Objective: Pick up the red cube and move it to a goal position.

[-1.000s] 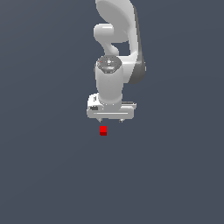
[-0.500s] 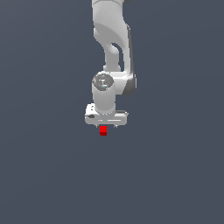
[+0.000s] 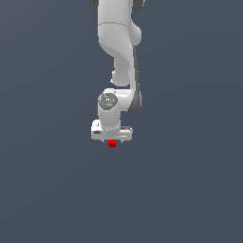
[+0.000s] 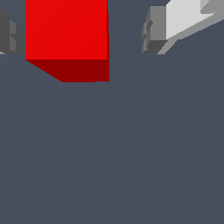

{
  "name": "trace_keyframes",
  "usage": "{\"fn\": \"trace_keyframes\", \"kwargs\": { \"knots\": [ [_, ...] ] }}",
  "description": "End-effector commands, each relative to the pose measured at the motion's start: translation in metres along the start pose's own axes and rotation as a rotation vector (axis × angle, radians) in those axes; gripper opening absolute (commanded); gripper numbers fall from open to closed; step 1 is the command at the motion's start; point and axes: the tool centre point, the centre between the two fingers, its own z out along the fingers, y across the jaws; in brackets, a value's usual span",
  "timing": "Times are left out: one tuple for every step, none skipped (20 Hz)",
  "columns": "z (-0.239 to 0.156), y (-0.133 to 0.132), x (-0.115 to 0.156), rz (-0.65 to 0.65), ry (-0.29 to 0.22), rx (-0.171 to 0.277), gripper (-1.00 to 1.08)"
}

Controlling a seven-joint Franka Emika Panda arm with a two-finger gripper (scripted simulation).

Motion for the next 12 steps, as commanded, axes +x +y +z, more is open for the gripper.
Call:
{"fn": "trace_keyframes", "kwargs": {
  "knots": [
    [0.0062, 0.002, 0.0001, -0.001, 0.002, 0.0, 1.0],
    [0.0072, 0.0024, 0.0002, -0.001, 0.002, 0.0, 1.0],
    [0.0077, 0.0025, 0.0004, -0.001, 0.002, 0.0, 1.0],
    [0.0078, 0.0026, 0.0005, -0.001, 0.002, 0.0, 1.0],
    [0.0078, 0.0026, 0.0005, -0.001, 0.002, 0.0, -1.0],
    [0.0078, 0.0026, 0.0005, -0.001, 0.002, 0.0, -1.0],
    [0.0078, 0.0026, 0.0005, -0.001, 0.002, 0.0, -1.0],
    [0.0078, 0.0026, 0.0005, -0.001, 0.002, 0.0, -1.0],
    [0.0078, 0.0026, 0.0005, -0.001, 0.002, 0.0, -1.0],
    [0.0078, 0.0026, 0.0005, -0.001, 0.002, 0.0, -1.0],
    [0.0078, 0.0026, 0.0005, -0.001, 0.002, 0.0, -1.0],
    [0.0078, 0.0026, 0.0005, -0.001, 0.002, 0.0, -1.0]
  ]
}}
